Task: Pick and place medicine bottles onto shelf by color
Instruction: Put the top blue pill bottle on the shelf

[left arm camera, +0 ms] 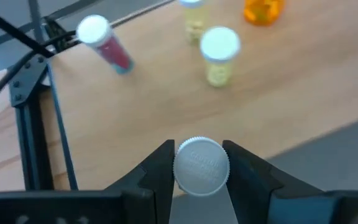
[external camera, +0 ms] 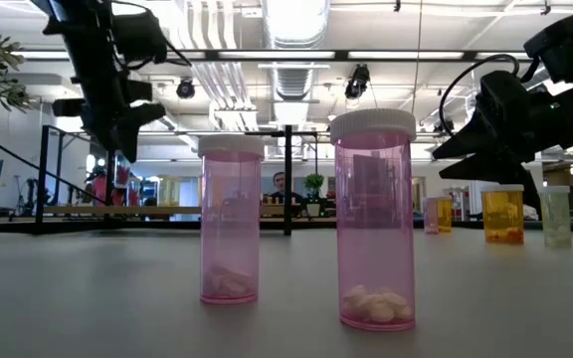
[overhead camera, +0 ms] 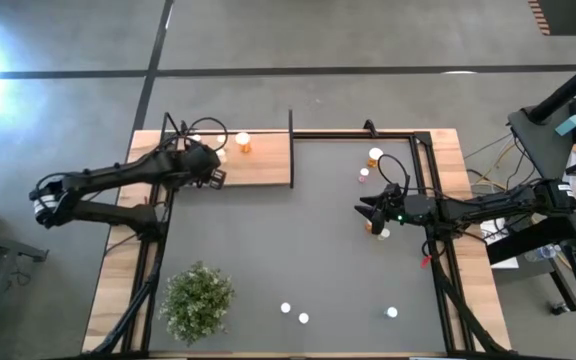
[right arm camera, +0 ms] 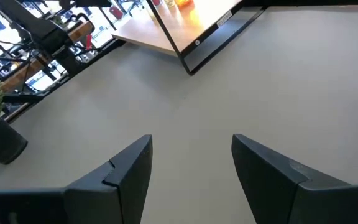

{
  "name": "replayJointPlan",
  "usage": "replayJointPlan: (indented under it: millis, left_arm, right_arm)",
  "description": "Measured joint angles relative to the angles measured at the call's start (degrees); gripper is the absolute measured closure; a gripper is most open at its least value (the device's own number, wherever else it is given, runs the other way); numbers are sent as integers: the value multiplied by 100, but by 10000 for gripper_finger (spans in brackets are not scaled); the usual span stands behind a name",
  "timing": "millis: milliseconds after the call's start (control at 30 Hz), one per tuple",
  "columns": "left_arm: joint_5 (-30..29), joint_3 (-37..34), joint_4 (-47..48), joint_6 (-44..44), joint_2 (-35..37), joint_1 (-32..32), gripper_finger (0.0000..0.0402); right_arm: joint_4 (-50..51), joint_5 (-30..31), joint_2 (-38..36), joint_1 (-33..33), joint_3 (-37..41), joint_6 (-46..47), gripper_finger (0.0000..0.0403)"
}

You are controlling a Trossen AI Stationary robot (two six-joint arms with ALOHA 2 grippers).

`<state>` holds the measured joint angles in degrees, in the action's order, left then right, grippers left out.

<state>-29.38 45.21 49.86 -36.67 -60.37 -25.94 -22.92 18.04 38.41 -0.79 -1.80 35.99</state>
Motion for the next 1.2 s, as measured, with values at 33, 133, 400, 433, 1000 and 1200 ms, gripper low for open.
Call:
replayJointPlan:
  millis: [33,133,400,433,1000,1200]
  left_arm:
    - [-41,-29,-50,2,-41,-57,295]
    - [-115,-48,-273,126,-164,-224,295]
    - [-41,15,-597,702,-400,-578,295]
    - [58,51,-611,899,-396,-604,295]
    - [1973,173,-569,3605,-388,-2136,294]
    - [2127,161,-647,4009,-410,-2410,294]
  right_arm:
    - [-2,1,0,-1,0,0,193]
    - [-2,0,0,1,0,0,193]
    - [0,1,0,0,0,0,193]
    - [0,0,0,1,0,0,193]
    - [-2,1,0,1,0,0,193]
    - [0,0,0,0,0,0,193]
